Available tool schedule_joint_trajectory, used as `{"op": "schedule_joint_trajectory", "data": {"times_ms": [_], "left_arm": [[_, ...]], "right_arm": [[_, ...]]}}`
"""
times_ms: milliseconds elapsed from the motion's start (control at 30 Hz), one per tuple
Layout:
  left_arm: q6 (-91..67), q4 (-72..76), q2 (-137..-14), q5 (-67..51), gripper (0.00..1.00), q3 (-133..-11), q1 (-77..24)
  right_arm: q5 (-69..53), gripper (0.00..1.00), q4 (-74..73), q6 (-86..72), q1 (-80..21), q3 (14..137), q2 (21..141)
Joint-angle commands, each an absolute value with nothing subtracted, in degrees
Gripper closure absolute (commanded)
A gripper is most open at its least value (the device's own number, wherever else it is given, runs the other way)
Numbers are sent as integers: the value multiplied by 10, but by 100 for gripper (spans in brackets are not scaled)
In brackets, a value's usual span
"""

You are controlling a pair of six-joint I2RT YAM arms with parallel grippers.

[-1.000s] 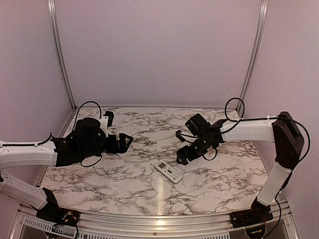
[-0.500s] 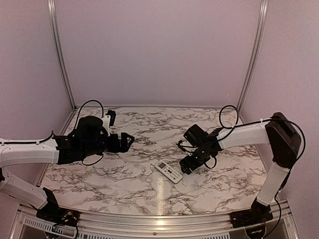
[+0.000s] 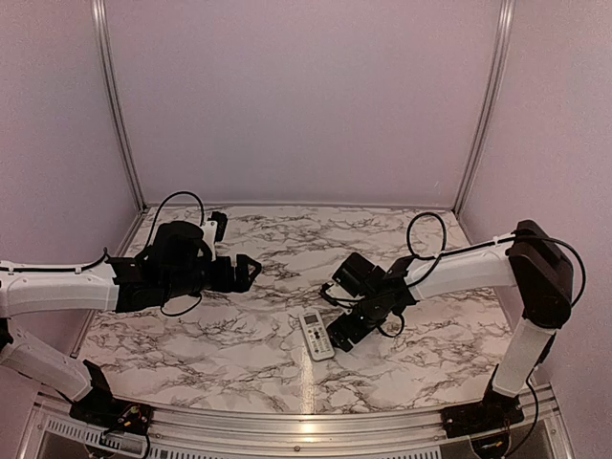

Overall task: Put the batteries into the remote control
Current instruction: Move the remote control to the center of the board, then reset both arms

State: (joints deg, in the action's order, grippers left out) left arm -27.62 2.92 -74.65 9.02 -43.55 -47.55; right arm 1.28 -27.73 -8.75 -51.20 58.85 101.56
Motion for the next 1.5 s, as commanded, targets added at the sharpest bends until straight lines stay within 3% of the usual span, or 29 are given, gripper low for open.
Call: {"op": "schedule_joint_trajectory", "data": {"times_ms": [0, 367, 833, 1133, 1467], "left_arm": [[-267, 15, -757, 82, 1, -457, -471], [-264, 1, -765, 75, 1, -476, -470], [-218, -89, -802, 53, 1, -596, -403], [-268, -19, -833, 39, 1, -516, -388], [-313, 77, -844, 45, 1, -430, -388]], "right_arm": [[-59, 7, -266, -104, -526, 597, 1016], [-143, 3, -237, -95, -518, 588, 981], [-238, 1, -102, -94, -356, 576, 801], [-337, 1, 62, -142, -264, 465, 817], [-367, 1, 214, -189, -255, 364, 863]]}}
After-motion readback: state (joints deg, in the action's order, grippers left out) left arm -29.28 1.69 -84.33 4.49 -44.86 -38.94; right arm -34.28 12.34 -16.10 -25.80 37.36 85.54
